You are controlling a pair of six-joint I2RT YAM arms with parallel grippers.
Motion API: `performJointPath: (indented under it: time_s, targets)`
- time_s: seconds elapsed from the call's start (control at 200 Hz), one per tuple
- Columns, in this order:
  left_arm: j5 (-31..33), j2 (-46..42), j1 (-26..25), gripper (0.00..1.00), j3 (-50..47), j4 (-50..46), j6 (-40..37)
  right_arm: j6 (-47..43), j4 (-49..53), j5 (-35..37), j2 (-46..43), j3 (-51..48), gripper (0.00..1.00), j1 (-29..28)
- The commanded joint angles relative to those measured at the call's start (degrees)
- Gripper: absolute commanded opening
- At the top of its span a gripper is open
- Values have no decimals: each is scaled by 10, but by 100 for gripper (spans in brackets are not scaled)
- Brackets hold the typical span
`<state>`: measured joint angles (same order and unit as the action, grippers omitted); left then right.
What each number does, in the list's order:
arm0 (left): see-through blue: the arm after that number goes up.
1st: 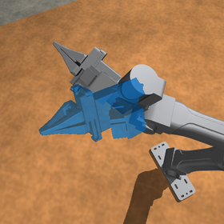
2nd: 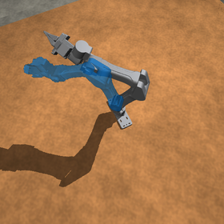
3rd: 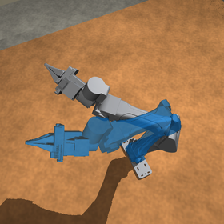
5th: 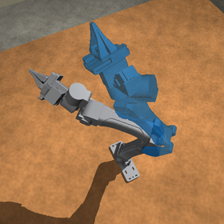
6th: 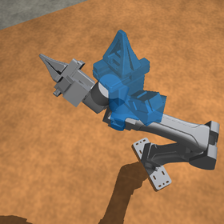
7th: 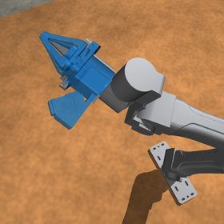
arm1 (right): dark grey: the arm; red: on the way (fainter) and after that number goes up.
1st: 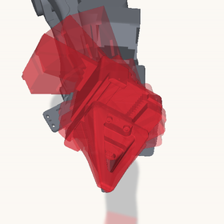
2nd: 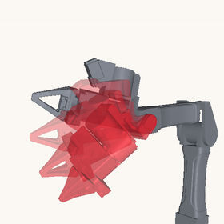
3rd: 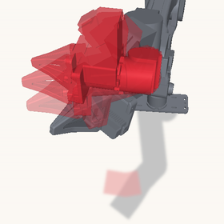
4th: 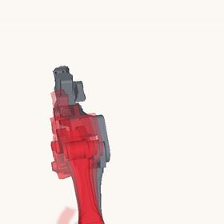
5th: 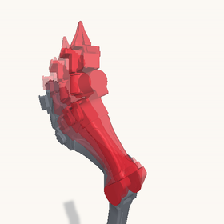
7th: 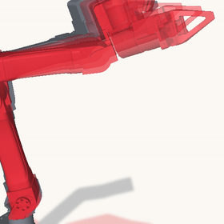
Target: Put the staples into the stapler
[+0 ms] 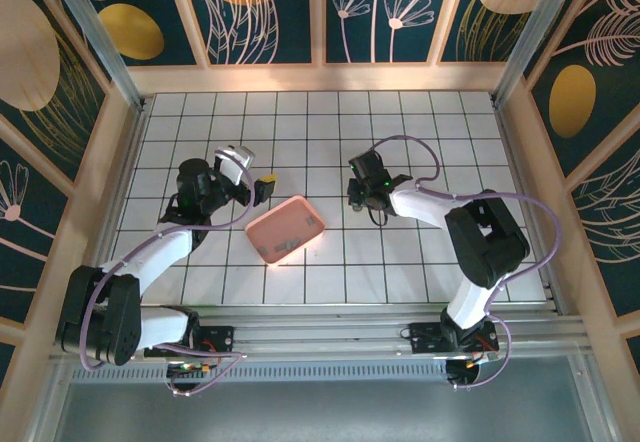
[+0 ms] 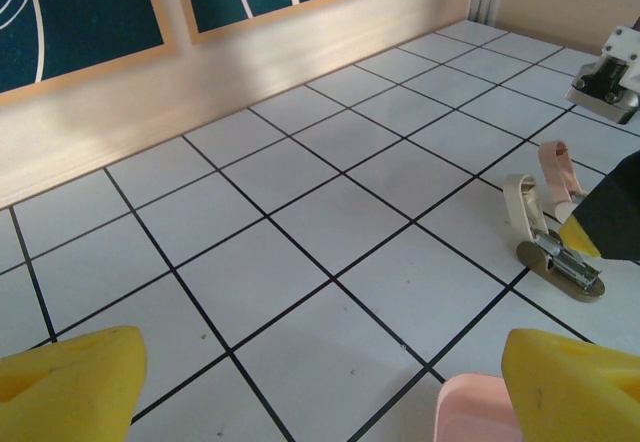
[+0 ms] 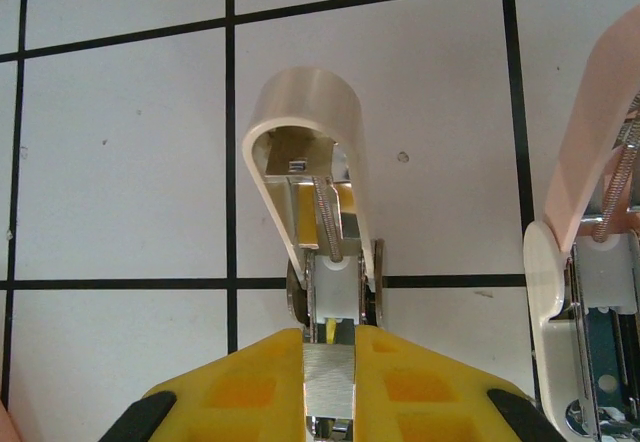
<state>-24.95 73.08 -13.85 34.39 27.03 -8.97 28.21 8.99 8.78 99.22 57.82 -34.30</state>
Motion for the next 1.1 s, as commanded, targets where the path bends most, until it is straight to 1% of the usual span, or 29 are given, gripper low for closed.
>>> performJointPath:
  time_s: [0.0,1.096]
  targets:
    - [3,2,3,92,-1,20,-9,1,7,5,13,7,17,-4]
    - [-2,4,3,92,1,15,-13,-1,16,-12,30,0,17,-5]
